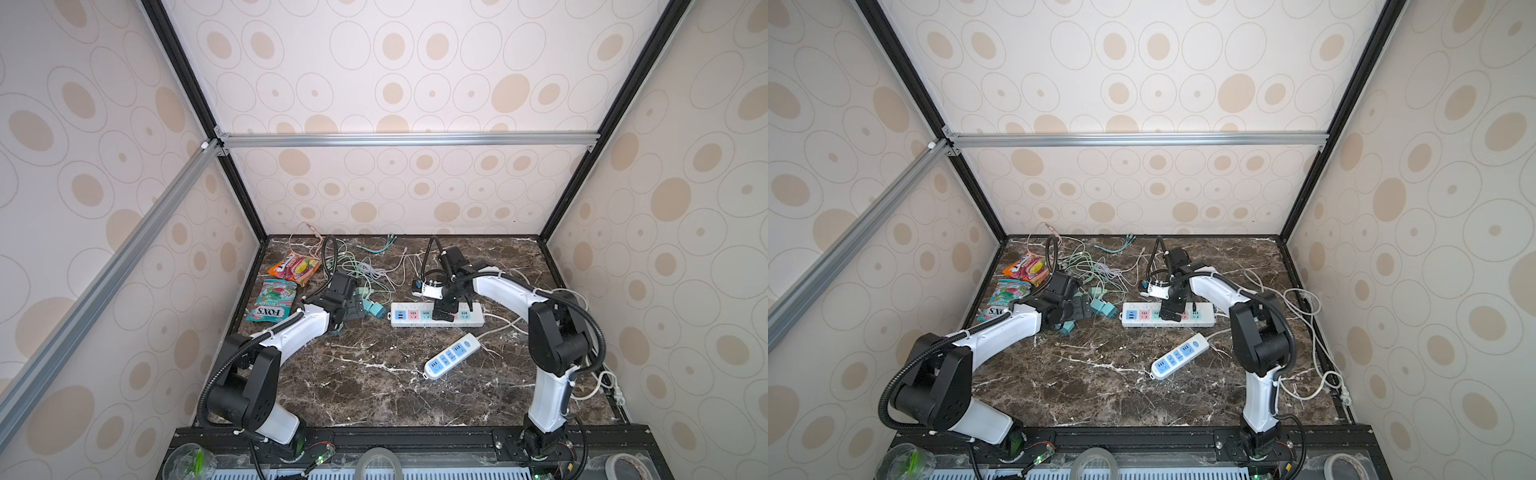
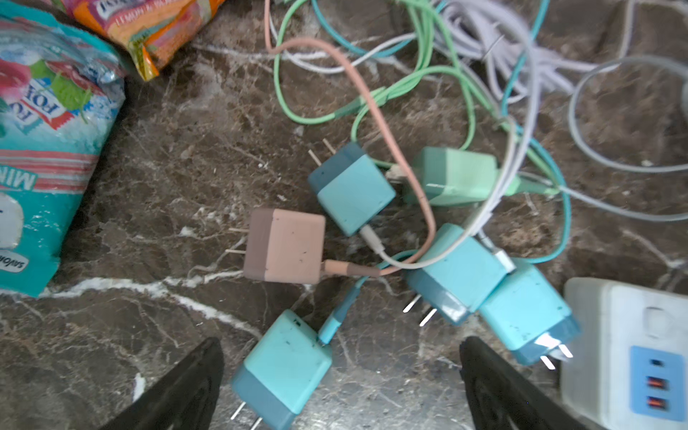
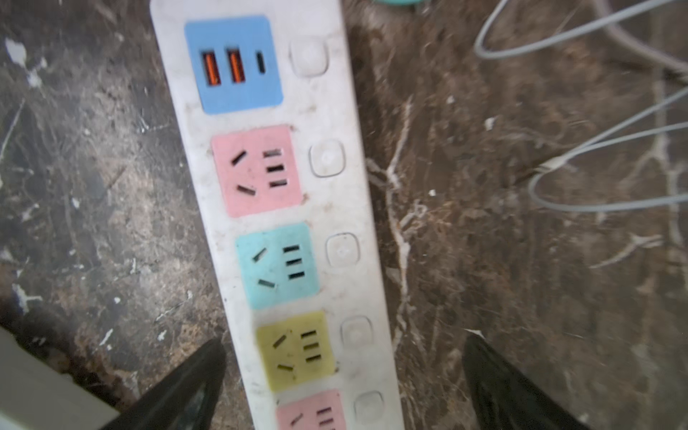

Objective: Insert the plug

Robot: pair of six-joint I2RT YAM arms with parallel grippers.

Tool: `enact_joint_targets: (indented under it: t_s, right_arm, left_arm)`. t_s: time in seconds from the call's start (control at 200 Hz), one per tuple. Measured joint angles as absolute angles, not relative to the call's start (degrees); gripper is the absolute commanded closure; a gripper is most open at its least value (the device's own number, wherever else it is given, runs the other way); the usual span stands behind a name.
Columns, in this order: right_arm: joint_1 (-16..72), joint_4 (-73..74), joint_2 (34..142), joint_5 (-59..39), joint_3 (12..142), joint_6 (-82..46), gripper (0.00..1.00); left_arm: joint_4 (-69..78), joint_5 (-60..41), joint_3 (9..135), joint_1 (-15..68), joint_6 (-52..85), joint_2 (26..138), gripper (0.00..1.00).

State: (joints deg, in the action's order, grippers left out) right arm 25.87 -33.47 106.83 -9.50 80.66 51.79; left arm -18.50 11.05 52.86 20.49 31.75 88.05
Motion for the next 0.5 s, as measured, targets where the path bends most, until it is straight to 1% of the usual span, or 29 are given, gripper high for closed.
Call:
enact_joint_targets:
  t_s: [0.17, 0.285, 0.36, 0.5]
  right_arm:
    - [25.9, -16.6, 95.0, -8.5, 68.0, 43.5, 0.00]
    - [25.9, -3.6, 89.8, -3.6, 59.8, 34.6, 0.00]
    - [25.9, 2.3, 88.5, 1.3, 57.2, 27.0, 0.00]
    - [25.7, 6.7, 86.8, 7.7, 56.8, 14.8, 0.00]
  left_arm:
    - [-20.5, 6.4, 52.8, 17.3, 27.2, 90.7, 0.02]
    - [-21.3, 3.2, 52.8, 16.8, 23.9, 93.0, 0.02]
    - [-21.8, 1.3, 52.8, 16.8, 22.3, 94.3, 0.05]
    - [-22.2, -1.7, 52.8, 17.5, 20.5, 94.7, 0.07]
